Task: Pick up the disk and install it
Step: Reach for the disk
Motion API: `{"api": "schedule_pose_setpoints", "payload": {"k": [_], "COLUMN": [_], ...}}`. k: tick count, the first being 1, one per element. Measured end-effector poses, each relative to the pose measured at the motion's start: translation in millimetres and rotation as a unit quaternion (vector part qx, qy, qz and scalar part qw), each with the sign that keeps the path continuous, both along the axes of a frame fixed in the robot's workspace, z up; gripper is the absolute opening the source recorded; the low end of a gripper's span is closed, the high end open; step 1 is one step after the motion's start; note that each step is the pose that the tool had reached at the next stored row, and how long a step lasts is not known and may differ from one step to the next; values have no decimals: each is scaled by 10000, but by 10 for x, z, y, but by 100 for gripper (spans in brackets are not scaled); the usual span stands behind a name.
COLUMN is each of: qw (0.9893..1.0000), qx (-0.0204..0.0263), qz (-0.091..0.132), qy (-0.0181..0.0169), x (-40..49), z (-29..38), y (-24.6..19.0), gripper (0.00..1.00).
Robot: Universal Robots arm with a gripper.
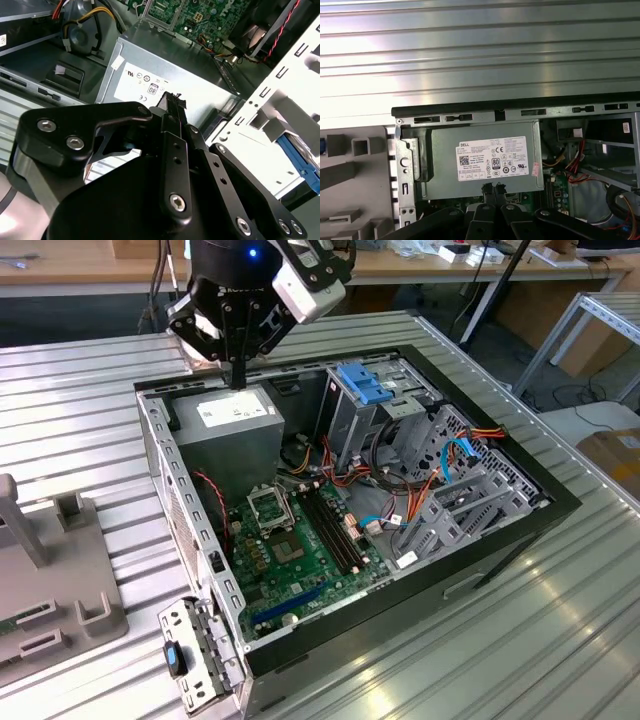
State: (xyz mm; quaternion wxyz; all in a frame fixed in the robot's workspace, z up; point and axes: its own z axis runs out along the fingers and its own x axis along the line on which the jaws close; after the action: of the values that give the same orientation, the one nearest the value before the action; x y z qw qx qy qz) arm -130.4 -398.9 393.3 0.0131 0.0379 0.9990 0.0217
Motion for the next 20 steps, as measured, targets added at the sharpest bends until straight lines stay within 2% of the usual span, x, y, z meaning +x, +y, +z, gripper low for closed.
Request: {"api": "schedule_pose_setpoints", "payload": {"k": [6, 10, 20], "qw": [10000, 10000, 10000], "qx": [0, 0, 0], "qz": [1, 0, 1], "qy": [0, 0, 0], "x": [-22, -72, -317], "z": [0, 0, -3], "y": [0, 0, 0], "gripper": [11, 11, 11]}}
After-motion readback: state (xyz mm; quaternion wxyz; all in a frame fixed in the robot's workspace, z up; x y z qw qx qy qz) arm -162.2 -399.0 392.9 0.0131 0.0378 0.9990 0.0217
